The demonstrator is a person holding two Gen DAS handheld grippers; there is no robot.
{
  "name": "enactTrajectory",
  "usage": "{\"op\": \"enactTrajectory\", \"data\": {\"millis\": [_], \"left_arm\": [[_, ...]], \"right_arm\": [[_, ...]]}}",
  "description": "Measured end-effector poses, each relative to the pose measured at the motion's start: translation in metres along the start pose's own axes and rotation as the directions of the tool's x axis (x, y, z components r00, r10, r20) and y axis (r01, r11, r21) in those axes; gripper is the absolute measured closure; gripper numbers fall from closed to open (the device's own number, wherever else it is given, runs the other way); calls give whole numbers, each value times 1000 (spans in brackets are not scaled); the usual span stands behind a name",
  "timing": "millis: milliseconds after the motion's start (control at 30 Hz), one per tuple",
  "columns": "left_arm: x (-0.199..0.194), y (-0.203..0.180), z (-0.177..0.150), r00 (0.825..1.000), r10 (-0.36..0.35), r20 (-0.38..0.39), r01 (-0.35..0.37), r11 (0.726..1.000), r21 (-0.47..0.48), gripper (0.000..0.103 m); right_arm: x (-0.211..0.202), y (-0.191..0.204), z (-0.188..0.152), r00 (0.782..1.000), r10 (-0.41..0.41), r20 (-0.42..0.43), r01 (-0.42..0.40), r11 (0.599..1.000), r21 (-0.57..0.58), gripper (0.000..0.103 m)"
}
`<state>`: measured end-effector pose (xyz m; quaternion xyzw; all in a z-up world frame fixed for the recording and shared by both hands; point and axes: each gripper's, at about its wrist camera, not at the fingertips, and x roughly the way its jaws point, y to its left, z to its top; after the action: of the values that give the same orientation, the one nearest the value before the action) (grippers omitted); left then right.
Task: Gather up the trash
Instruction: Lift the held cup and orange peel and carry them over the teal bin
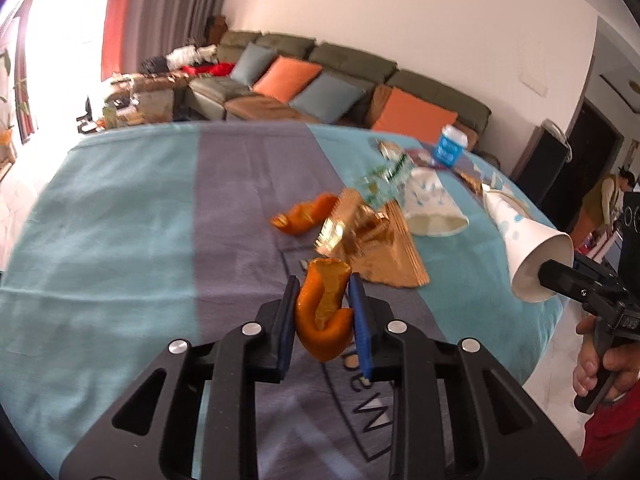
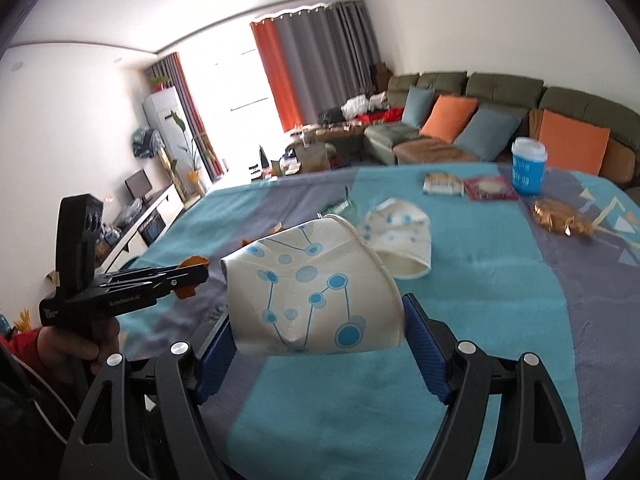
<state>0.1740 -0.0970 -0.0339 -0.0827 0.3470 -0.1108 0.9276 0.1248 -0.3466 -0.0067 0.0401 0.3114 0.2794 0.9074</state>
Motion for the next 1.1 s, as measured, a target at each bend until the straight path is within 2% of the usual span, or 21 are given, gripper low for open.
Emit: {"op": "enactTrajectory", "data": {"millis": [167, 400, 633, 833, 1000, 1100], "left_arm": [[-26, 20, 5, 998, 36, 52, -35, 999, -25, 78], [-59, 41, 11, 990, 87, 107, -82, 996, -47, 78], [-71, 38, 14, 983, 125, 135, -122, 992, -34, 78], [-77, 38, 12, 981, 127, 144, -123, 992, -32, 78], [-88, 48, 8, 974, 158, 161, -152, 987, -47, 78], [-101, 67, 5, 962, 204, 180, -189, 977, -94, 78]], "right_arm": [[-4, 25, 7, 999, 10, 37, -9, 999, -40, 28], [-6, 41, 5, 996, 45, 79, -43, 998, -34, 28], [-2, 44, 7, 994, 67, 90, -63, 997, -46, 28], [8, 54, 11, 992, 92, 82, -86, 994, -73, 28], [27, 66, 15, 988, 140, 58, -135, 987, -81, 28], [46, 83, 25, 983, 181, 31, -176, 977, -122, 28]]}}
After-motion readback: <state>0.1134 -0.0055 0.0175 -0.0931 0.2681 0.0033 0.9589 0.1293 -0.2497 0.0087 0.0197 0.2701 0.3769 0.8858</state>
